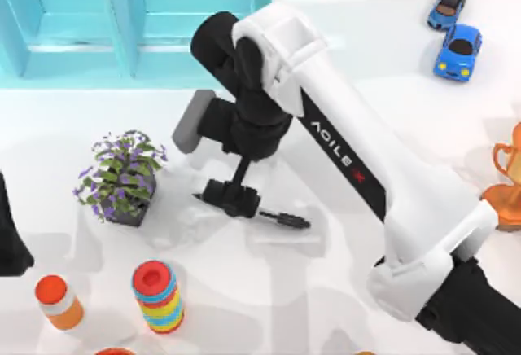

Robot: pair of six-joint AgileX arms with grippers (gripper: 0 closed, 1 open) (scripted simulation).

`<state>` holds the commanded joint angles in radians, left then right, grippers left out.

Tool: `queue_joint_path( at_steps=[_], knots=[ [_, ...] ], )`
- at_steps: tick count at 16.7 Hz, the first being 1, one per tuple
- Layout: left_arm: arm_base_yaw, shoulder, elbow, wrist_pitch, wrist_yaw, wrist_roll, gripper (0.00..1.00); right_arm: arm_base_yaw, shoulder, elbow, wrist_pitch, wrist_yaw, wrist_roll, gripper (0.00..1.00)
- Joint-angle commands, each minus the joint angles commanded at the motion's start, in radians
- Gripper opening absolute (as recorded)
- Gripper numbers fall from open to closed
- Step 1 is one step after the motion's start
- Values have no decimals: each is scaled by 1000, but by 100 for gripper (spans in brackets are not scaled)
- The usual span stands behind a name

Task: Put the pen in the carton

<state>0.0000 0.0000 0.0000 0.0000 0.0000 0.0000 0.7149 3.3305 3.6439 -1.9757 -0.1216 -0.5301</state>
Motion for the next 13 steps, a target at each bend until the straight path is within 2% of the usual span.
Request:
queue_joint_path(
  at_steps=[3, 13],
  knots=[
    [0, 0, 0, 0, 0, 0, 100, 0, 0, 0, 0, 0, 0, 100],
    [0, 0, 0, 0, 0, 0, 100, 0, 0, 0, 0, 0, 0, 25]
  ],
)
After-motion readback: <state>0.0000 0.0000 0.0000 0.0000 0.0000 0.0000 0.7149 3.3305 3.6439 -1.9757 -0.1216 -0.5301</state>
